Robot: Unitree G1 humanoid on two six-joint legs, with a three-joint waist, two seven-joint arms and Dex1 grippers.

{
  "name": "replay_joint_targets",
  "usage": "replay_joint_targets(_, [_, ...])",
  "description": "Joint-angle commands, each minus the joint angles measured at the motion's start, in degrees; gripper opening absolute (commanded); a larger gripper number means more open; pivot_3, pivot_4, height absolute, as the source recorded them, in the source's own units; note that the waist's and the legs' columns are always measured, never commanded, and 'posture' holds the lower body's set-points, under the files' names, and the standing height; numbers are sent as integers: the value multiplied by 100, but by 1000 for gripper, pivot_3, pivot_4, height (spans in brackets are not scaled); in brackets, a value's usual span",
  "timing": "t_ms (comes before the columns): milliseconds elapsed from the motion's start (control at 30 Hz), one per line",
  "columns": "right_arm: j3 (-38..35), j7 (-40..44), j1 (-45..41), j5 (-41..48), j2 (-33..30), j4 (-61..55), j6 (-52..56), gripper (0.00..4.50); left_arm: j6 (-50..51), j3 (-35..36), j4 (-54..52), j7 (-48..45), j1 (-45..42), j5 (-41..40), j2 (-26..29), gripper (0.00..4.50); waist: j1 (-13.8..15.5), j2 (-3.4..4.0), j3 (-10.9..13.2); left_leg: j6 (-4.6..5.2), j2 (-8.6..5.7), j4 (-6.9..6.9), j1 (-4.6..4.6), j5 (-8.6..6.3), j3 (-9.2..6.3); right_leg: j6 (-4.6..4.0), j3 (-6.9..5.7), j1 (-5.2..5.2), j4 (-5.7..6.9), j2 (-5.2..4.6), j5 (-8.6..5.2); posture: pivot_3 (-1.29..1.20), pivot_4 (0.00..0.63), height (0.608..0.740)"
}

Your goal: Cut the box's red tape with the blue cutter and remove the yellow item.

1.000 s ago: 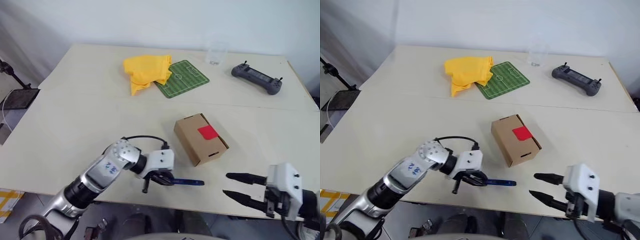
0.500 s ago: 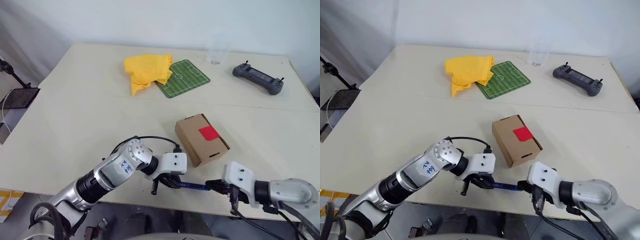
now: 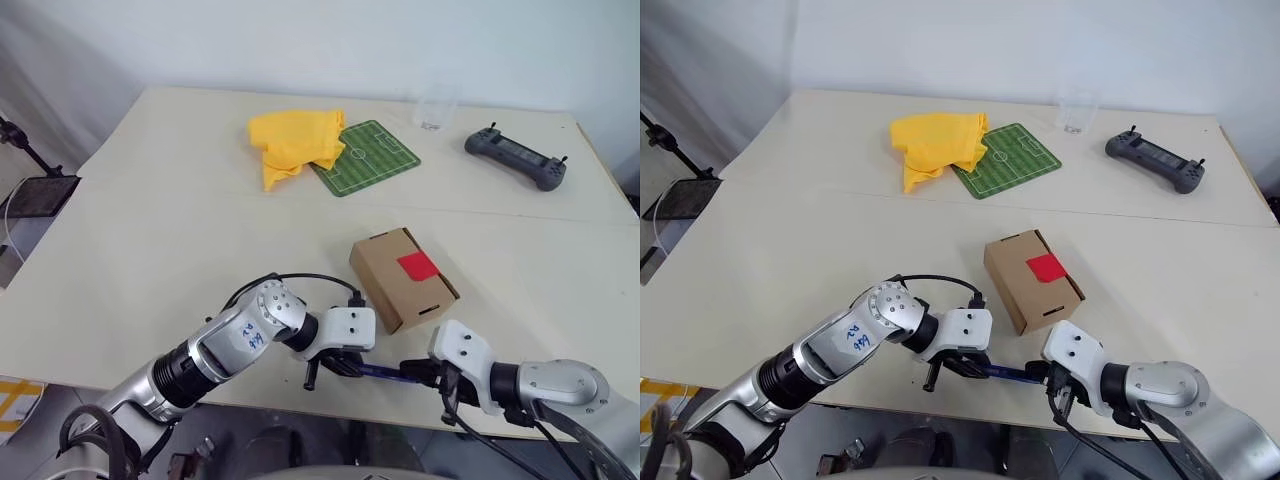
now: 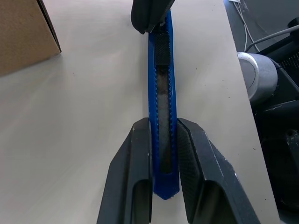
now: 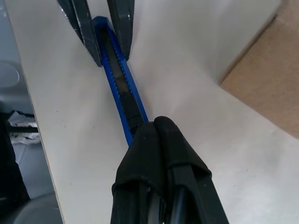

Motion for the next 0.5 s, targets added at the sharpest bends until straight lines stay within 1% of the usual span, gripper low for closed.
replay_joint_targets(33, [158, 315, 265, -141, -220, -61, -310, 28, 158, -130, 12, 98, 70, 32, 20, 428, 1, 0, 0, 0, 0, 0, 0, 0, 0, 0, 0, 0, 0, 0, 0, 0, 150, 740])
replay_joint_targets(133, [251, 466, 336, -362, -319, 44, -716, 28, 231, -145, -23, 134, 65, 35, -3, 428, 2, -1, -1, 1, 0, 0, 1, 0, 0, 0, -1, 2, -1, 1, 0, 0, 150, 740])
replay_joint_targets(233, [465, 620, 207, -602, -315, 187, -1117, 28, 299, -160, -46, 165, 48, 28, -36, 428, 2, -2, -1, 1, 0, 3, 2, -1, 0, 0, -1, 4, -1, 2, 0, 0, 150, 740])
replay_joint_targets(433, [773, 596, -113, -713, -49, 443, -1116, 28, 389, -187, -97, 200, -5, -6, -134, 428, 1, -4, -4, 1, 0, 7, 6, -1, -2, 0, -1, 9, 0, 2, 0, 0, 150, 740])
replay_joint_targets(500, [987, 639, -287, -784, 47, 497, -1164, 28, 403, -202, -92, 208, -15, -8, -147, 428, 0, -6, -4, 3, 0, 11, 5, -2, -2, 0, -1, 10, 0, 2, 0, 0, 150, 740])
